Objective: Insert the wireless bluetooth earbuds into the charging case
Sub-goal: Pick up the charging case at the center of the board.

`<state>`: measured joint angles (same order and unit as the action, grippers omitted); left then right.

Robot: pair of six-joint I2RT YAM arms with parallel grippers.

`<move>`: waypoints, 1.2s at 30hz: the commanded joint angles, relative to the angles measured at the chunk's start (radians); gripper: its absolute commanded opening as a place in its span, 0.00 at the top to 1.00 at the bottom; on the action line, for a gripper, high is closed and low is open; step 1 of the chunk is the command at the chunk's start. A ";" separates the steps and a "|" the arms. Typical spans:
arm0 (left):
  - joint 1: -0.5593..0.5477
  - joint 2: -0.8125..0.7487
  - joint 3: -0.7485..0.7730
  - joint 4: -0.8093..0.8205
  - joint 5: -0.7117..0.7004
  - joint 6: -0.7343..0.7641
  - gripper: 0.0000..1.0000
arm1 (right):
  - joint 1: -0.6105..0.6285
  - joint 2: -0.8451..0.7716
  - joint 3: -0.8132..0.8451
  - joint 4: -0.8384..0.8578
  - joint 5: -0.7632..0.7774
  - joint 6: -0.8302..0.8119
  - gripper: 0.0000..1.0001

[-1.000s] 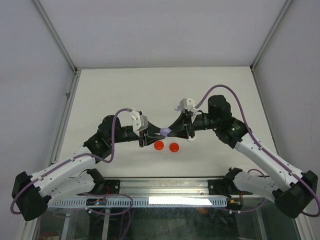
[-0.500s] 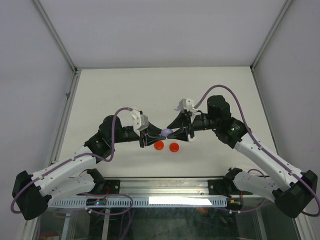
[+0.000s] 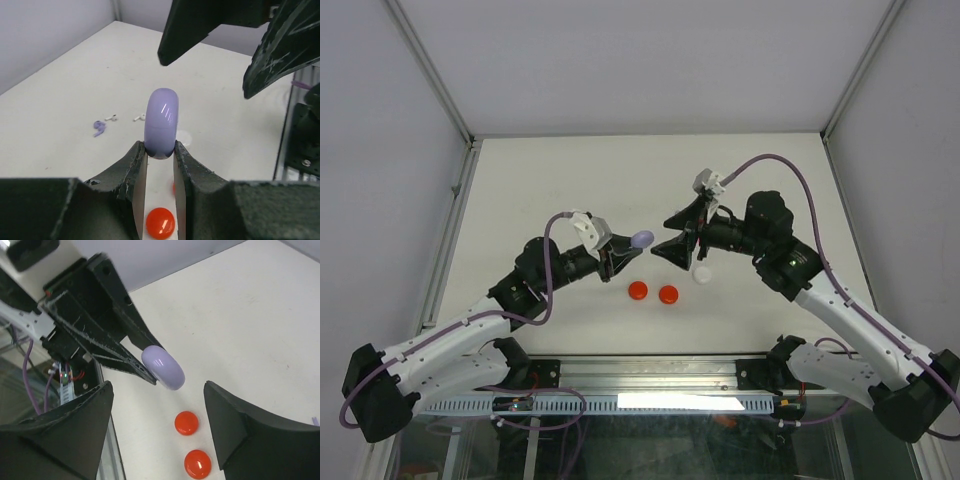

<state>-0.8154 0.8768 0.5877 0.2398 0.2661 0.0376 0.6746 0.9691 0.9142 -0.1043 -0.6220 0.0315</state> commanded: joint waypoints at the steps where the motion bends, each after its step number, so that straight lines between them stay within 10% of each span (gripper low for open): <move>1: -0.044 0.002 -0.030 0.109 -0.264 0.037 1.00 | 0.003 -0.009 0.037 0.047 0.245 0.282 0.23; 17: -0.242 0.200 -0.038 0.333 -0.704 0.434 1.00 | 0.010 0.141 0.137 -0.140 0.465 0.811 0.29; 36: -0.290 0.325 0.007 0.389 -0.761 0.583 1.00 | 0.030 0.270 0.111 -0.096 0.473 0.978 0.40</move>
<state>-1.0874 1.1923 0.5453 0.5518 -0.4664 0.5709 0.6964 1.2255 1.0100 -0.2592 -0.1619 0.9531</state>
